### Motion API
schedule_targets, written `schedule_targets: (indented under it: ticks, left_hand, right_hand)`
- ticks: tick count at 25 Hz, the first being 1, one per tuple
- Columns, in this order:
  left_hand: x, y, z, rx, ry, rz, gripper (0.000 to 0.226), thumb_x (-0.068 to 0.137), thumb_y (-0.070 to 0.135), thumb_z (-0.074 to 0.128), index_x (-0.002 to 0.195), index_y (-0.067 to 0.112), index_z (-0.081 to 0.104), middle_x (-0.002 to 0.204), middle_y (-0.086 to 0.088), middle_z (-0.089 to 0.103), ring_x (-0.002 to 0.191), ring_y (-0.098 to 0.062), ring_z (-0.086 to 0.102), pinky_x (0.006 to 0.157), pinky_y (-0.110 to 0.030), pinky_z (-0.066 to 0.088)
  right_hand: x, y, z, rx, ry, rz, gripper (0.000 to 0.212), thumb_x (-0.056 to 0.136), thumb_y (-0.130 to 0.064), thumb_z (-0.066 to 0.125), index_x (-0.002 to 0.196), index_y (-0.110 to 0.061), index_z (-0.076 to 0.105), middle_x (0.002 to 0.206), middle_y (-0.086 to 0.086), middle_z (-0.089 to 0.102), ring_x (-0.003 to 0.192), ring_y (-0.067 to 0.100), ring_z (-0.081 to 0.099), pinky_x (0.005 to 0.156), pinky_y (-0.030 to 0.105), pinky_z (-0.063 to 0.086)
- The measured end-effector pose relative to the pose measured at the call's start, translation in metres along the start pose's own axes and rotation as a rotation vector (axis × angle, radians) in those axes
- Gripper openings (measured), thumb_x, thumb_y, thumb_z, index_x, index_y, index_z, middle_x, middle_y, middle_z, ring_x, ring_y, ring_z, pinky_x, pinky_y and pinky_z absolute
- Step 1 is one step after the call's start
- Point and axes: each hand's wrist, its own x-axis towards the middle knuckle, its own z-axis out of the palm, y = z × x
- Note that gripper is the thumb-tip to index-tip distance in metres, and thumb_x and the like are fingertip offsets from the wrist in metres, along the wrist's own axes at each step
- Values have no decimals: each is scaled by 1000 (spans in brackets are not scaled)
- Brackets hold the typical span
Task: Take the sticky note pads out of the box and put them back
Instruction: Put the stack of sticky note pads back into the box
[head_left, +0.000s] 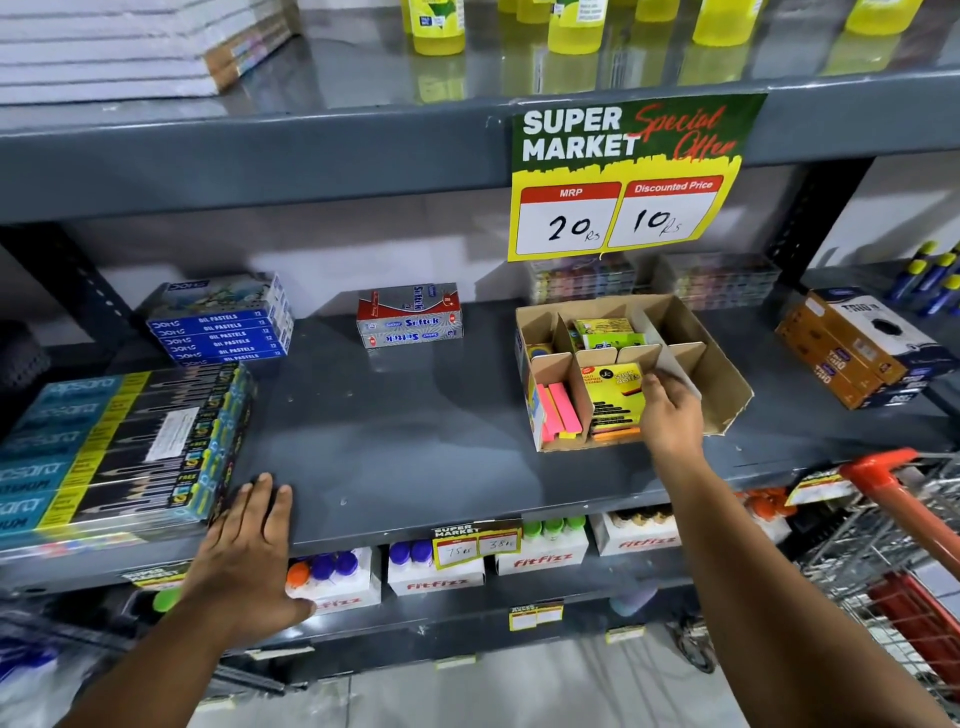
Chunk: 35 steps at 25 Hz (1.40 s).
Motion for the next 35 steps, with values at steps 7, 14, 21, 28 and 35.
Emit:
schedule_targets:
  ticks: [7,14,21,28,35]
  left_hand:
    - [-1,0,0,5,3,4,137,59,77,59,145,9,-23,157,-16,-24,146,-33,-14,119,-41,7]
    - [-1,0,-1,0,20,11,135,59,76,58,146,8,-19,157,-16,-21,146,-32,-13,119,-40,6]
    - [0,0,-1,-15,35,14,134,58,78,56,146,9,-19,158,-16,-21,146,-32,-13,120,-41,6]
    - [3,-5,7,39,-5,20,144,41,88,53,148,-1,14,156,-27,14,142,-43,20,111,-49,30]
    - [4,-5,-2,-41,-44,-5,141,50,80,53,141,5,-24,153,-17,-25,145,-35,-12,116,-37,7]
  right_hand:
    - [-5,4,1,-80,-57,-69,46,103,-44,38,130,-14,60,123,6,65,114,23,59,102,44,45]
    - [-23,2,-4,-125,-141,-203,43,103,-26,47,144,-13,42,123,-3,53,115,14,51,92,27,37]
    - [-23,32,0,-355,-60,-339,93,74,-1,79,151,-11,27,148,9,39,137,25,37,111,43,38]
    - [-17,41,1,-265,28,-385,82,73,2,73,144,-15,35,139,6,47,127,24,48,100,50,49]
    - [-30,43,11,-369,1,-609,72,81,-14,56,144,7,29,150,28,33,142,41,27,113,49,28]
